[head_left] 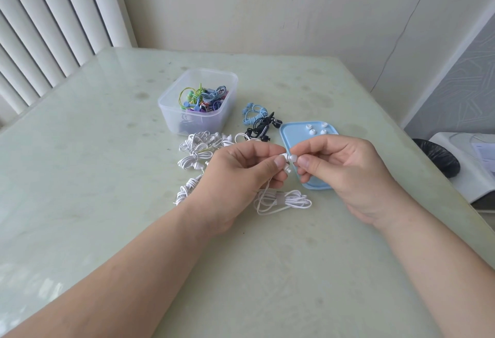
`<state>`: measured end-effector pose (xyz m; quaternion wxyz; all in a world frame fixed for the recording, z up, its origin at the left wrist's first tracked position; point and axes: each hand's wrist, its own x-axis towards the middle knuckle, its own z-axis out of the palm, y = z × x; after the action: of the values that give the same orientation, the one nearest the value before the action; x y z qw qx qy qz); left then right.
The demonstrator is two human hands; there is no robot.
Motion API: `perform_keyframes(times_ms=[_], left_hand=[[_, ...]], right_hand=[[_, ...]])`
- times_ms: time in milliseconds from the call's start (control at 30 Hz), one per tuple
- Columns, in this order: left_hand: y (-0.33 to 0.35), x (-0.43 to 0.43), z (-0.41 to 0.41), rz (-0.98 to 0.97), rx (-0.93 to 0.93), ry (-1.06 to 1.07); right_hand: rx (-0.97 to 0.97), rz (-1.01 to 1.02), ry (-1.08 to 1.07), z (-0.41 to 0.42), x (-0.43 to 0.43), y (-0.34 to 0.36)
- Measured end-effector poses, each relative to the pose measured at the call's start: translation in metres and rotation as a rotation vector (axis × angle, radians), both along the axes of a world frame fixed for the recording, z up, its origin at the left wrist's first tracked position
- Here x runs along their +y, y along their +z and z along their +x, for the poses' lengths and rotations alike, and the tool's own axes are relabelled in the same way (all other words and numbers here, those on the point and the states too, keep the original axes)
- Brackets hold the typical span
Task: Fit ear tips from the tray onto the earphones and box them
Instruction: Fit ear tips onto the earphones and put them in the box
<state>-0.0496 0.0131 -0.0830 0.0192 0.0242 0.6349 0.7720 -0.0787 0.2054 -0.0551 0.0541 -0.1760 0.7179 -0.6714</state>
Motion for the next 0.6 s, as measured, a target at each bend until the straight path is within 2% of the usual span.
perform_keyframes(times_ms=[400, 600], left_hand=[[0.0012, -0.0051, -0.0001, -0.008, 0.007, -0.094], [0.0011, -0.0056, -0.0004, -0.031, 0.028, -0.127]], right_hand=[[-0.244, -0.144, 0.106, -0.0033, 0.0029, -0.003], [-0.281, -0.156, 0.145, -0.0041, 0.0043, -0.0033]])
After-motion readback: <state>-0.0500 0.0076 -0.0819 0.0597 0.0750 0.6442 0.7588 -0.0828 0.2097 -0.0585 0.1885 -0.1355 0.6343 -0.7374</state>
